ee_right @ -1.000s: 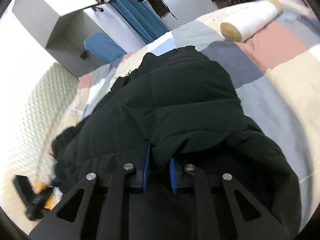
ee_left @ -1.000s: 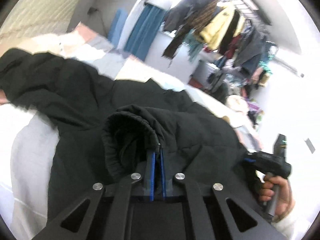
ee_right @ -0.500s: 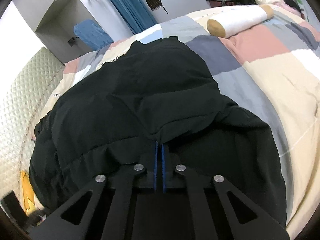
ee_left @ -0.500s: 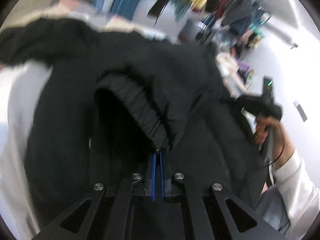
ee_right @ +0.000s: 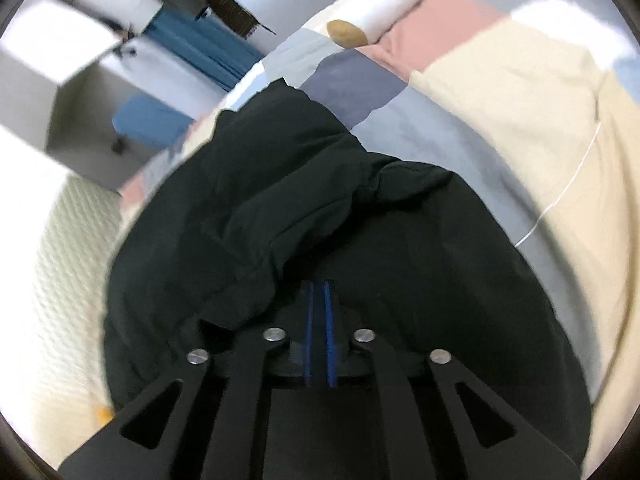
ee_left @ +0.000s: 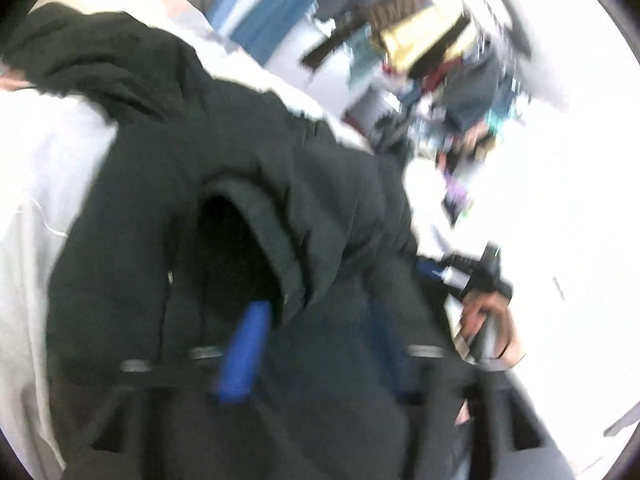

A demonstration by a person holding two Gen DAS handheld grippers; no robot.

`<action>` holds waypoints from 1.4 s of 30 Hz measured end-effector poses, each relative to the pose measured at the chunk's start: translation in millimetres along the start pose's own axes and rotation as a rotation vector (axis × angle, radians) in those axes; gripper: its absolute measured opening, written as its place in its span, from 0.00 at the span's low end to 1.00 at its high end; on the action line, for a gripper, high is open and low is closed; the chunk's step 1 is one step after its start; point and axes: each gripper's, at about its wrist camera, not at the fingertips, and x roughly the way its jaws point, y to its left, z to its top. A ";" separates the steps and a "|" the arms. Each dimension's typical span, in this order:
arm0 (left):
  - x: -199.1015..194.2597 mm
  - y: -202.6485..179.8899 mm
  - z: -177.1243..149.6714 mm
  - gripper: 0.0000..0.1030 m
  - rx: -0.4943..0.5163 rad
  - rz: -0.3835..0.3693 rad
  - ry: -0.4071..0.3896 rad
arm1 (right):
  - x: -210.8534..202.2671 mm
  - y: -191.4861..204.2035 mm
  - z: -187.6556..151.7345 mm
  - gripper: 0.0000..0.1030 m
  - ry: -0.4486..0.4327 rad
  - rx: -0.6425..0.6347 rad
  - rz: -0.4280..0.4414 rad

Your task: Fold large clothes

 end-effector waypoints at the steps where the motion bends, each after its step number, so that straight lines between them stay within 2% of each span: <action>1: -5.0 5.4 3.7 0.71 -0.025 -0.035 -0.038 | -0.6 -2.9 1.8 0.42 0.000 0.024 0.032; 2: -8.0 11.2 8.1 0.71 -0.068 -0.082 -0.066 | -1.4 -6.4 4.0 0.64 -0.006 0.054 0.066; 3: -8.6 16.4 9.7 0.71 -0.107 -0.115 -0.081 | -2.0 -5.8 4.3 0.68 -0.017 0.069 0.089; 7: 4.5 48.1 25.9 0.71 -0.298 -0.187 -0.123 | 8.6 4.4 8.8 0.68 -0.009 0.072 0.160; 11: 28.6 83.9 40.5 0.71 -0.504 -0.233 -0.134 | 23.9 -0.8 17.6 0.68 0.003 0.142 0.191; 15: 64.9 86.1 50.2 0.71 -0.587 -0.315 -0.082 | 36.2 -7.0 23.3 0.66 -0.009 0.171 0.213; 18: 97.1 80.5 57.8 0.70 -0.602 -0.272 -0.026 | 44.8 -10.7 27.2 0.49 -0.005 0.182 0.233; 20: 105.8 79.4 67.3 0.57 -0.588 -0.240 -0.013 | 47.2 -11.2 29.5 0.25 0.001 0.172 0.245; 21: 110.7 79.6 72.2 0.52 -0.585 -0.216 -0.008 | 46.7 -10.7 31.0 0.21 -0.002 0.162 0.245; 22: 113.8 79.3 78.0 0.35 -0.581 -0.190 -0.008 | 45.9 -8.3 33.0 0.15 -0.005 0.140 0.236; 23: 116.8 77.0 89.5 0.14 -0.563 -0.140 0.001 | 44.3 -5.0 34.4 0.11 -0.012 0.113 0.226; 26: 111.2 53.9 123.0 0.05 -0.435 -0.019 0.002 | 34.9 11.6 37.6 0.08 -0.033 0.009 0.206; 30: 87.8 -1.5 194.3 0.05 -0.179 0.046 -0.098 | 22.5 34.8 38.8 0.07 -0.079 -0.125 0.190; 34: 75.6 -60.3 245.5 0.05 0.089 0.115 -0.185 | 15.9 58.9 35.4 0.07 -0.120 -0.247 0.196; 38: 85.6 -82.7 259.5 0.05 0.257 0.209 -0.202 | 12.5 81.4 28.8 0.07 -0.165 -0.376 0.142; 40: 95.5 -75.6 250.8 0.05 0.317 0.276 -0.196 | 15.8 84.8 26.2 0.07 -0.174 -0.419 0.107; 42: 116.5 -55.0 242.1 0.05 0.333 0.358 -0.151 | 23.0 87.3 19.0 0.07 -0.172 -0.470 0.057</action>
